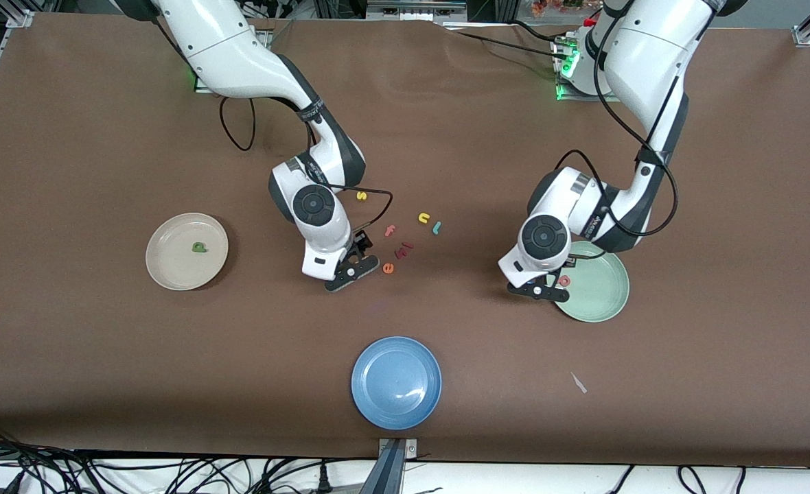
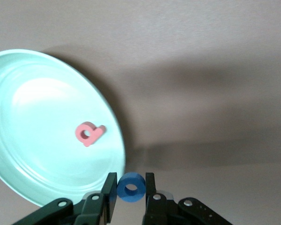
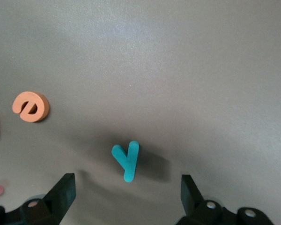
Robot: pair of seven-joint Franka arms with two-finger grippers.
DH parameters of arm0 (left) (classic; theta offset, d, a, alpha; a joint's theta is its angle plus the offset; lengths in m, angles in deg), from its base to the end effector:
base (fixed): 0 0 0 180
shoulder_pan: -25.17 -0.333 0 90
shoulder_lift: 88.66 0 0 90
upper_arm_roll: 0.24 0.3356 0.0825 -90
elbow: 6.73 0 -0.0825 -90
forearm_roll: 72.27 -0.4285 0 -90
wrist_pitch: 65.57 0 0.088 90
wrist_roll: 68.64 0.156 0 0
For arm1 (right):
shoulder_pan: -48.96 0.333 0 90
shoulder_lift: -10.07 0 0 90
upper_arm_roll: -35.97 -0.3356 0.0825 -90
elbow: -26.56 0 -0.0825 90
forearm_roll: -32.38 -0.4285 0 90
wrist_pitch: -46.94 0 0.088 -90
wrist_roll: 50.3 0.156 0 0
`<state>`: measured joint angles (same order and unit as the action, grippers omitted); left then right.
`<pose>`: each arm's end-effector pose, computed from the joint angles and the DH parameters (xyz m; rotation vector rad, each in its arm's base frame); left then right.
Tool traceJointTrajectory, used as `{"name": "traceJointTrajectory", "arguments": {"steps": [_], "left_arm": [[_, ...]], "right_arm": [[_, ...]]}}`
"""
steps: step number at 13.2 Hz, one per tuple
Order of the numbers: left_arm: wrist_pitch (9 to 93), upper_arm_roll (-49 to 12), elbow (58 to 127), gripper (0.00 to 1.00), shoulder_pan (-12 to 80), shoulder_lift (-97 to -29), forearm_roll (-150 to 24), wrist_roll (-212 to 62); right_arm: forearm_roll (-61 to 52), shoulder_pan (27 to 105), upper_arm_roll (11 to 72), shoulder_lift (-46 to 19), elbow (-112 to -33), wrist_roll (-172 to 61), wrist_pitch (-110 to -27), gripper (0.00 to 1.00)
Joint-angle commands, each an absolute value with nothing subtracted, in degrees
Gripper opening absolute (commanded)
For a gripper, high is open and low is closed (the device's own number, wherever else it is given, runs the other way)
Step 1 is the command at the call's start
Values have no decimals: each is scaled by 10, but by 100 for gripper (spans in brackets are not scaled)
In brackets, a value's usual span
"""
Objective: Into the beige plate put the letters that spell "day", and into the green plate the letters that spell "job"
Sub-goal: 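Carry the blue o to the green plate and open the left gripper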
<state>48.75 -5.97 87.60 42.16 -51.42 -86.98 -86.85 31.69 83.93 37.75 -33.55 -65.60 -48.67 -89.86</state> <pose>0.6427 -0.2365 0.1555 -2.8622 0.2994 0.3217 0.6181 0.4069 0.1153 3.0163 0.8525 0.0333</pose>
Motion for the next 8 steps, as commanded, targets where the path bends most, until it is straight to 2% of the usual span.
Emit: {"name": "traceJointTrajectory", "arguments": {"steps": [1, 3, 5, 7, 8], "left_arm": [[482, -66, 884, 0, 378, -526, -880, -792], [484, -67, 884, 0, 358, -523, -877, -757], [486, -67, 885, 0, 351, -519, -876, -744], [487, -67, 886, 0, 349, -511, -876, -743], [488, -67, 886, 5, 347, -509, -876, -743]], "right_arm": [[327, 842, 378, -352, -639, -492, -919, 99], [328, 842, 379, -357, -639, -492, -933, 93], [329, 842, 379, -357, -639, -492, -933, 75], [329, 843, 378, -358, -639, -493, -933, 66], [328, 844, 379, -358, -639, -492, -933, 55]]}}
